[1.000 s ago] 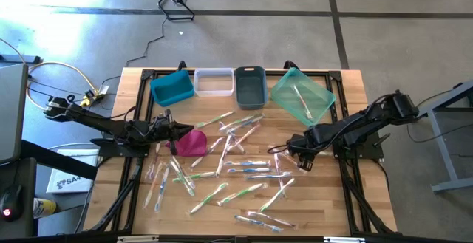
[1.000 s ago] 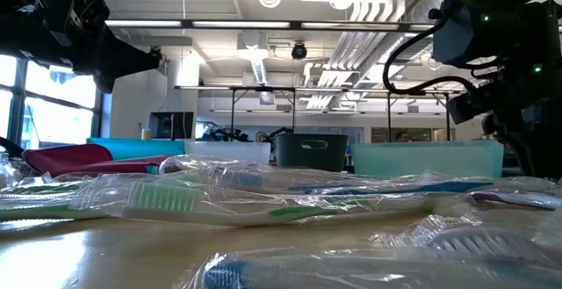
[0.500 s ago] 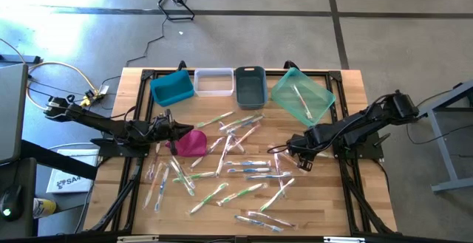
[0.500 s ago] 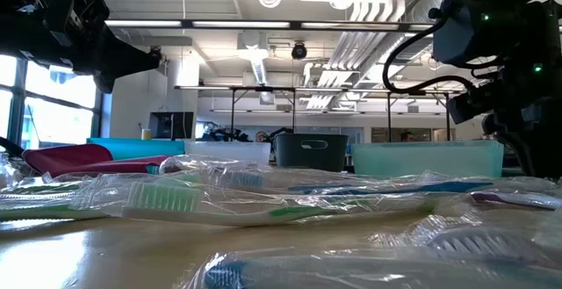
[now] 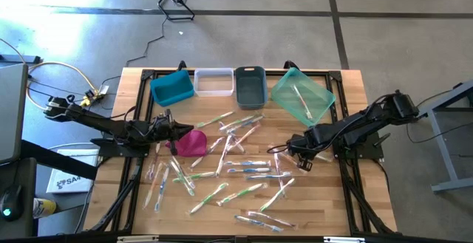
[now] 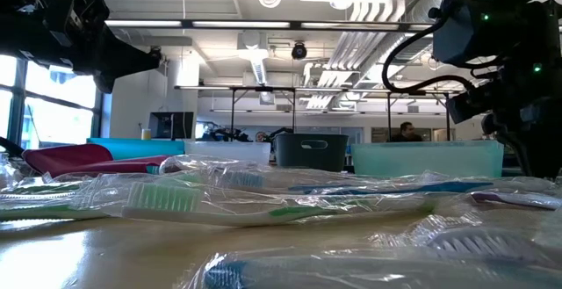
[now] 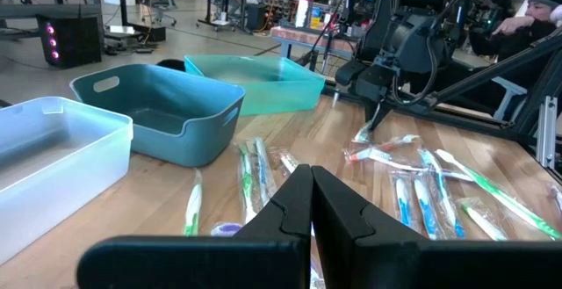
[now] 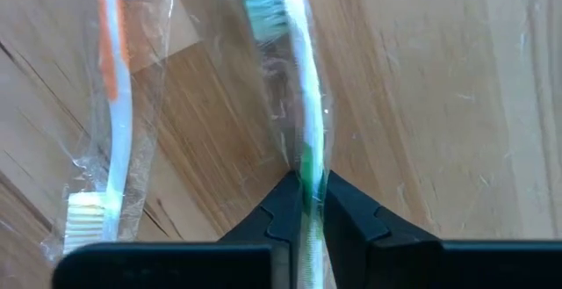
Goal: Pick & Place Toothbrushes
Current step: Put the green toothbrush into the dark blue bin, then put the violet toothbrush into the white bin
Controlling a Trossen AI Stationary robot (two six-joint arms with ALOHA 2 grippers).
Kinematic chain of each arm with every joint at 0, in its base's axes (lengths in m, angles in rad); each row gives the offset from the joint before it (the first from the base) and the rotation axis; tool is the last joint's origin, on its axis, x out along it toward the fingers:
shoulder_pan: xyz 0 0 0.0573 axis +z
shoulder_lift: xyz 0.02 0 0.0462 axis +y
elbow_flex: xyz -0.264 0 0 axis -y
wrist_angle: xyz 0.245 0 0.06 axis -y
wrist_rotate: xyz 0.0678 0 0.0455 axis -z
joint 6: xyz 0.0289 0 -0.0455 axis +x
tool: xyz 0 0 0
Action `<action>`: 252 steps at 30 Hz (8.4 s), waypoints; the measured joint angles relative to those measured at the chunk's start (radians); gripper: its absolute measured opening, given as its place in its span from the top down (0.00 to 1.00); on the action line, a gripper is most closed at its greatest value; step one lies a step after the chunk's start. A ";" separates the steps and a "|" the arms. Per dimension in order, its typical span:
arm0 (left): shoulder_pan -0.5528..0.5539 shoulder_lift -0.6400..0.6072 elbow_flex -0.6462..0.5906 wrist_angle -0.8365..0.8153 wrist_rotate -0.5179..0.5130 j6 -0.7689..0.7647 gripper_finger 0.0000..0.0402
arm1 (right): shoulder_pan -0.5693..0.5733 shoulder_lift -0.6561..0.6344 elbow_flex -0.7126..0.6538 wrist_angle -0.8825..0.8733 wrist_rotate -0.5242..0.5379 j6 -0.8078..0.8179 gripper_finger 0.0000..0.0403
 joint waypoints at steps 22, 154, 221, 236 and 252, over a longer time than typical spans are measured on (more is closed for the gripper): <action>0.000 0.000 0.000 -0.016 0.000 0.000 1.00 | 0.000 0.000 0.000 0.000 0.000 0.027 0.95; 0.000 0.000 0.008 0.037 -0.117 0.008 1.00 | -0.683 0.339 0.621 0.742 0.093 -0.351 0.96; 0.001 0.001 0.008 0.030 -0.116 0.008 1.00 | -0.665 0.312 0.621 0.624 0.025 -0.379 0.81; 0.001 0.000 0.008 0.017 -0.116 0.007 1.00 | -0.524 0.283 0.620 0.756 0.026 -0.428 0.99; 0.001 0.000 0.007 0.007 -0.116 0.008 1.00 | -0.433 0.222 0.620 0.793 0.032 -0.452 0.99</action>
